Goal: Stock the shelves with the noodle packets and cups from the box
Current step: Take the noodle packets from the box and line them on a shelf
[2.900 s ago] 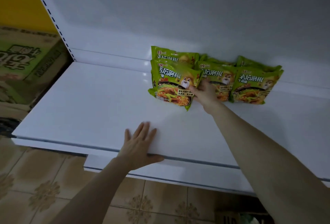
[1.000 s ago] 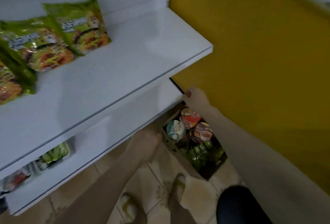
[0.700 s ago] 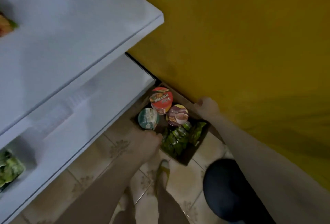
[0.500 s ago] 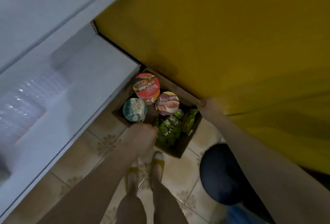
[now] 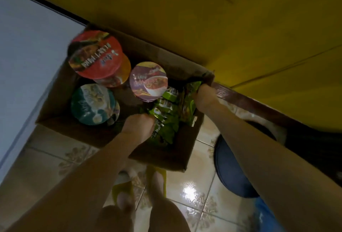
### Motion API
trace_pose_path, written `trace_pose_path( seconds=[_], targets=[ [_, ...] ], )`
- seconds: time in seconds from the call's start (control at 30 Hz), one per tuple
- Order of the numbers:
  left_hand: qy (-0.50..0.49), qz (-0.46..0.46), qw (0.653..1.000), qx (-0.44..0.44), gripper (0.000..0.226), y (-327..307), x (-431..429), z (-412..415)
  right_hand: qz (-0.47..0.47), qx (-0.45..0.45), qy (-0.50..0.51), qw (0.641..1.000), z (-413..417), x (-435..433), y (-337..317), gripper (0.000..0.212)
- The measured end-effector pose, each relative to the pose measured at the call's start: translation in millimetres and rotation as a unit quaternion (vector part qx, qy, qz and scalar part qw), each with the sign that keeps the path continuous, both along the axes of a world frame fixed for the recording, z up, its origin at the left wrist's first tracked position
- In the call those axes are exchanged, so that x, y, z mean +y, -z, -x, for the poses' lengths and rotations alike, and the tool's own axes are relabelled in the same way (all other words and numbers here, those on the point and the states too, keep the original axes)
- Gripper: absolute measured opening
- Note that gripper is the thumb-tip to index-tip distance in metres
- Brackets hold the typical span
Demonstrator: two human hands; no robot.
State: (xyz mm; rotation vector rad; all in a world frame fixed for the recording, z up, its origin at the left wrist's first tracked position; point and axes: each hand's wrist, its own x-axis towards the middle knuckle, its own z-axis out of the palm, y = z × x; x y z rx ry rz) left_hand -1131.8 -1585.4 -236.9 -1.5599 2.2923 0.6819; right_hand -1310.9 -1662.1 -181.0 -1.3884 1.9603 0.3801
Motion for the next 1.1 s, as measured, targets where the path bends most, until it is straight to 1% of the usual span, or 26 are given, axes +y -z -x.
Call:
trace_pose_path(
  seconds=[0.03, 0.1, 0.17, 0.2, 0.27, 0.33, 0.47, 0.53, 0.63, 0.67, 0.73, 0.8, 0.93, 1.03, 1.1],
  targets=[
    [-0.004, -0.005, 1.000, -0.001, 0.028, 15.1, -4.8, 3.1, -0.009, 0.014, -0.001, 1.000, -1.3, -3.3, 8.3, 0.023],
    [-0.027, -0.018, 0.999, 0.001, 0.030, 44.4, -13.9, 8.9, -0.008, 0.013, 0.023, 1.000, -1.9, -9.3, 25.5, 0.027],
    [-0.054, -0.028, 0.998, 0.001, 0.029, 72.0, -21.2, 15.1, -0.014, 0.000, -0.020, 1.000, -0.2, -13.0, 43.6, 0.021],
    [-0.065, -0.033, 0.997, -0.002, 0.029, 84.8, -24.6, 18.4, -0.001, -0.013, -0.013, 1.000, 1.2, -13.2, 49.1, 0.019],
    [-0.077, -0.027, 0.997, -0.009, 0.032, 109.2, -31.2, 24.1, 0.010, -0.031, 0.005, 0.999, 1.1, -13.9, 57.1, 0.020],
    [-0.092, -0.011, 0.996, -0.010, 0.036, 130.4, -35.9, 29.7, 0.018, -0.025, -0.005, 1.000, -0.2, -14.4, 61.6, 0.021],
    [-0.153, -0.009, 0.988, -0.014, 0.040, 156.4, -41.0, 46.0, 0.051, -0.005, -0.019, 0.999, 2.1, -17.7, 69.8, 0.028],
    [-0.177, -0.015, 0.984, -0.009, 0.038, 161.1, -41.6, 52.3, 0.070, 0.000, -0.016, 0.997, 2.7, -16.7, 72.1, 0.034],
    [-0.204, -0.020, 0.979, 0.009, 0.038, 161.9, -41.5, 52.6, 0.080, 0.007, -0.013, 0.997, 1.4, -15.0, 71.9, 0.035],
    [-0.203, -0.021, 0.979, 0.016, 0.039, 160.7, -41.1, 51.3, 0.081, 0.009, -0.016, 0.997, 1.2, -15.2, 72.6, 0.036],
    [-0.166, -0.014, 0.986, 0.018, 0.039, 159.6, -41.1, 49.2, 0.081, 0.012, -0.021, 0.996, 0.9, -15.9, 71.3, 0.038],
    [-0.117, -0.010, 0.993, -0.002, 0.036, 158.4, -42.6, 48.7, 0.078, 0.012, -0.023, 0.997, 1.1, -17.1, 71.3, 0.037],
    [-0.083, -0.012, 0.995, -0.047, 0.024, 151.5, -50.3, 53.5, 0.084, 0.010, -0.018, 0.996, 1.5, -17.5, 72.8, 0.036],
    [-0.040, -0.018, 0.996, -0.075, 0.023, 140.8, -52.1, 56.2, 0.097, 0.012, -0.020, 0.995, 1.2, -14.8, 70.2, 0.038],
    [-0.019, -0.002, 0.996, -0.087, 0.023, 130.4, -49.3, 56.0, 0.101, 0.013, -0.021, 0.995, 0.1, -10.8, 64.3, 0.039]
  ],
)
